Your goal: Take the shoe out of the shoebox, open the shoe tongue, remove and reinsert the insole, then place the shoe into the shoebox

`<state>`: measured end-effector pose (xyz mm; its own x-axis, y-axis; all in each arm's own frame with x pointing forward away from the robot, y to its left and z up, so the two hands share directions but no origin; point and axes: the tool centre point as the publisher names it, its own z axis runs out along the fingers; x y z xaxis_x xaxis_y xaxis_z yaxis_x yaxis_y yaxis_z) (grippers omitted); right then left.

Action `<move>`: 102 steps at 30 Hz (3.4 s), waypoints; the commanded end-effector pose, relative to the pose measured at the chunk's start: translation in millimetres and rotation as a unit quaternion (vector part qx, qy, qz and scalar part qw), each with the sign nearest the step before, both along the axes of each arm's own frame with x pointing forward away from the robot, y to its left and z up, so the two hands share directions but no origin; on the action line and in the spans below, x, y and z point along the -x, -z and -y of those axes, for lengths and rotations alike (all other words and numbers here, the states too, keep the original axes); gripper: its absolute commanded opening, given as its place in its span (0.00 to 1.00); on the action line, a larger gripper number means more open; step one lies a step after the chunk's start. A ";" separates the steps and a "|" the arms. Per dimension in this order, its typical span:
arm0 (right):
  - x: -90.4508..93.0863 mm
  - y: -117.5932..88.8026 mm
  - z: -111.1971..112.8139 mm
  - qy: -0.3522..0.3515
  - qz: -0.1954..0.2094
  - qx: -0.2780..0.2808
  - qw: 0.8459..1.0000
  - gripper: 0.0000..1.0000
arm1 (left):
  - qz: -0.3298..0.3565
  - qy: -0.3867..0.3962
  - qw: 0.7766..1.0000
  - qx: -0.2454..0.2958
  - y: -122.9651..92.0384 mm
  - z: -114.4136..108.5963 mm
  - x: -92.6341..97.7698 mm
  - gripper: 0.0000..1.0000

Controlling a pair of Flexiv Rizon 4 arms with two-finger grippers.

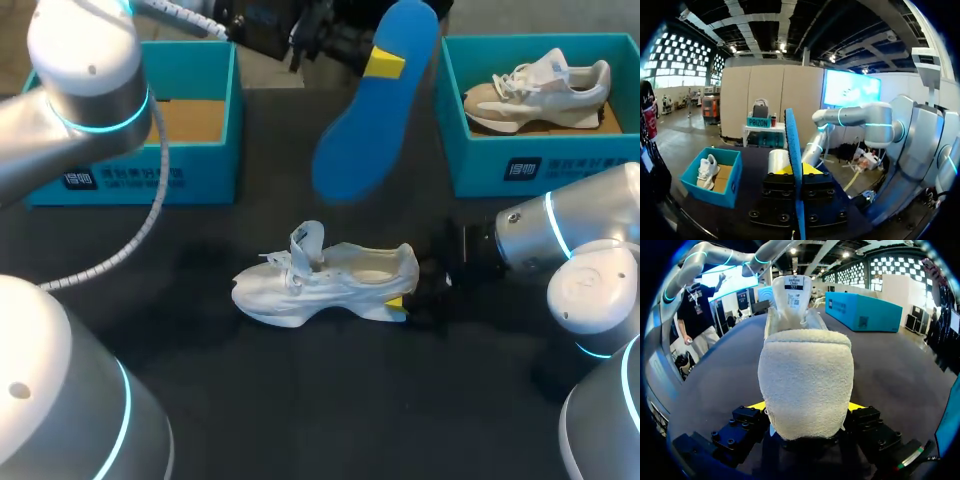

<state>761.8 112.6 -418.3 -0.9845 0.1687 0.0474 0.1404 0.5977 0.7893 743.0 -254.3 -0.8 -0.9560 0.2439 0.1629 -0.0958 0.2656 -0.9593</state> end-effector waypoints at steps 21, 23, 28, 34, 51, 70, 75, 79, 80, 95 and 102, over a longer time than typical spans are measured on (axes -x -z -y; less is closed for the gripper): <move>-1.5 2.8 1.2 0.000 0.000 0.001 1.000 0.00 | -0.263 -0.077 0.954 0.125 -37.2 -30.7 50.8 0.00; -1.5 2.8 1.2 0.000 0.000 0.001 1.000 0.00 | -0.266 -0.077 0.952 0.131 -43.2 -30.8 54.0 0.00; -1.5 2.8 1.2 0.000 0.000 0.001 1.000 0.00 | -0.279 -0.087 0.945 0.144 -61.3 -29.1 65.8 0.00; -1.5 2.8 1.2 0.000 0.000 0.001 1.000 0.00 | -0.281 -0.094 0.943 0.152 -84.6 -27.8 80.3 0.00; -1.5 2.8 1.2 0.000 0.000 0.001 1.000 0.00 | -0.315 -0.073 0.939 0.117 -109.7 -23.9 101.2 0.00; -1.5 2.8 1.2 0.000 0.000 0.001 1.000 0.00 | -0.308 -0.066 0.943 0.107 -111.0 -11.3 137.7 0.00; -1.5 2.8 1.2 0.000 0.000 0.001 1.000 0.00 | -0.317 -0.075 0.938 0.115 -103.5 -15.6 140.6 0.00; -1.5 2.8 1.2 0.000 0.000 0.001 1.000 0.00 | -0.323 -0.086 0.935 0.118 -97.6 -20.2 140.4 0.00; -1.5 2.8 1.2 0.000 0.000 0.001 1.000 0.00 | -0.324 -0.086 0.935 0.118 -96.9 -20.5 140.2 0.00; -1.5 2.8 1.2 0.000 0.000 0.001 1.000 0.00 | -0.321 -0.099 0.935 0.114 -93.6 -22.0 136.1 0.00; -1.5 2.8 1.2 0.000 0.000 0.001 1.000 0.00 | -0.321 -0.099 0.935 0.114 -93.6 -22.0 136.1 0.00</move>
